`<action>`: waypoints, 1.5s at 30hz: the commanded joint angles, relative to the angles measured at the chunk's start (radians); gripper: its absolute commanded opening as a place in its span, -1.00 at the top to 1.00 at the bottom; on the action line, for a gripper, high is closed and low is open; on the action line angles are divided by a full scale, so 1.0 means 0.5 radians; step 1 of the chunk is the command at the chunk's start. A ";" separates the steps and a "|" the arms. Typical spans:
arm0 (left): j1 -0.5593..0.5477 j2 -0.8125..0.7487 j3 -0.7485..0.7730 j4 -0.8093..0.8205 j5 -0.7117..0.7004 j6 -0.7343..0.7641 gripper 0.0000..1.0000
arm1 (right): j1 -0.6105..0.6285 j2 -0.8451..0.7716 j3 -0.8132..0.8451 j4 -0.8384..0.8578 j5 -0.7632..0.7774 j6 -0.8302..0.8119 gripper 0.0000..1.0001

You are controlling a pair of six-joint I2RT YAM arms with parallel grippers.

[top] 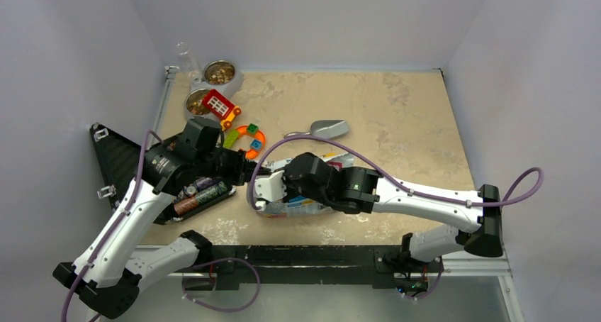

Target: Serve the pet food

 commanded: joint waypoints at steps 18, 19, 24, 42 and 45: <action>-0.003 -0.112 -0.018 0.015 0.046 -0.024 1.00 | -0.110 -0.391 -0.007 -0.231 -0.056 0.208 1.00; -0.001 -0.112 -0.016 0.005 0.045 -0.023 1.00 | -0.142 -0.424 0.000 -0.237 -0.120 0.245 1.00; -0.003 -0.122 -0.014 -0.008 0.040 -0.026 1.00 | -0.257 -0.522 -0.057 -0.164 -0.241 0.314 0.64; -0.003 -0.075 0.027 0.054 0.022 -0.042 0.60 | -0.274 -0.644 -0.093 -0.229 -0.514 0.243 0.42; 0.000 -0.068 0.031 0.051 0.026 -0.035 0.41 | -0.276 -0.656 -0.100 -0.211 -0.502 0.241 0.35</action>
